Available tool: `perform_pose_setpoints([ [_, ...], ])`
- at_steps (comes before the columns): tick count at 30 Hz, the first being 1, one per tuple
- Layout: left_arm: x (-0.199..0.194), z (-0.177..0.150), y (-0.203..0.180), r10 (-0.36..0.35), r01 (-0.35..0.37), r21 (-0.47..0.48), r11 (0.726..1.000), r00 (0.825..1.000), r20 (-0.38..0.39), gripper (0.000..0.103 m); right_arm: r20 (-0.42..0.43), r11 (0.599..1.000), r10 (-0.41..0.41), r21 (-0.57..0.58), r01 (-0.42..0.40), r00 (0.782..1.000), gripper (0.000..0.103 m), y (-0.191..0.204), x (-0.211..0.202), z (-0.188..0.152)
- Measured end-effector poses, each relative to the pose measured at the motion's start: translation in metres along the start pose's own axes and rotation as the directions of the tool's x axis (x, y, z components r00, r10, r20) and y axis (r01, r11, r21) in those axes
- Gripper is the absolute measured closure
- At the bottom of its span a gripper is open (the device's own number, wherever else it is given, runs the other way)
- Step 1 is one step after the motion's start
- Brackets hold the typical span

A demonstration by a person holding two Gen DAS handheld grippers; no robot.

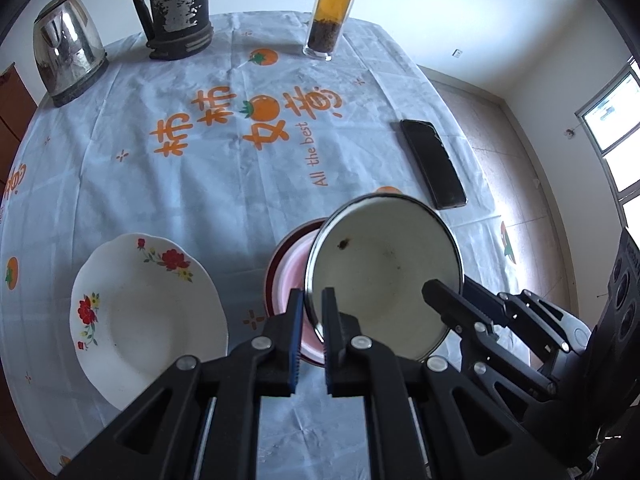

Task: Organize plates and bowls
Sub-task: 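Lift the enamel bowl with both tools and carry it over the pink bowl, then lower the enamel bowl into the pink bowl with both tools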

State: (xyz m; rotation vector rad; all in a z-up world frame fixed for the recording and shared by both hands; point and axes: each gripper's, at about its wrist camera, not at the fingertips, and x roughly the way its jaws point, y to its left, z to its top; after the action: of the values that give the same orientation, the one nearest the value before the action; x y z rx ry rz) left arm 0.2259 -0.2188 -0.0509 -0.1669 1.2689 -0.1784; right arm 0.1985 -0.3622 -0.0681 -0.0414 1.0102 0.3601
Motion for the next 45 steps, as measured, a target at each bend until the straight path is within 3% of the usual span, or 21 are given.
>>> perform_pose_setpoints([
  [22, 0.034, -0.005, 0.009, 0.011, -0.012, -0.024, 1.000, 0.998, -0.058, 0.098, -0.066, 1.000, -0.001, -0.008, 0.001, 0.998, 0.086, -0.002, 0.026, -0.006],
  [45, 0.045, -0.008, 0.015, 0.018, -0.020, -0.035, 0.999, 0.996, -0.084, 0.098, -0.099, 1.000, 0.002, -0.018, -0.004, 0.995, 0.086, -0.002, 0.037, -0.008],
])
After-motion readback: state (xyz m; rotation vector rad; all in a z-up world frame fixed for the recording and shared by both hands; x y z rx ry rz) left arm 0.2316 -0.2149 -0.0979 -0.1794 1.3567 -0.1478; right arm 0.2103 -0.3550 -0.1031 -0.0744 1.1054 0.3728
